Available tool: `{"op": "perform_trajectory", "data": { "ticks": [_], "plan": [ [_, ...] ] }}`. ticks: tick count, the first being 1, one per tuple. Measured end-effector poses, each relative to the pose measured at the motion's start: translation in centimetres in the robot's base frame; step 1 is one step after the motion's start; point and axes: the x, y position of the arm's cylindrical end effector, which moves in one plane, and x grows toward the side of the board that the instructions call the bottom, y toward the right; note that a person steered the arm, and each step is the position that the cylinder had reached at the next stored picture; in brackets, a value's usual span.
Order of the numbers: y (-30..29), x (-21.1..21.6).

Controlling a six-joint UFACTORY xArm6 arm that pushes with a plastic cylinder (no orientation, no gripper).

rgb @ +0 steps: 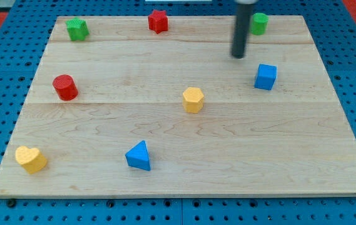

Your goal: Slide the green circle towards the red star

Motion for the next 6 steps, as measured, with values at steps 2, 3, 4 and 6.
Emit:
{"op": "perform_trajectory", "data": {
  "ticks": [2,3,4,6],
  "plan": [
    [6.5,-8.3],
    [-0.6,-8.1],
    [-4.8,-9.1],
    [-6.9,-4.6]
  ]
}}
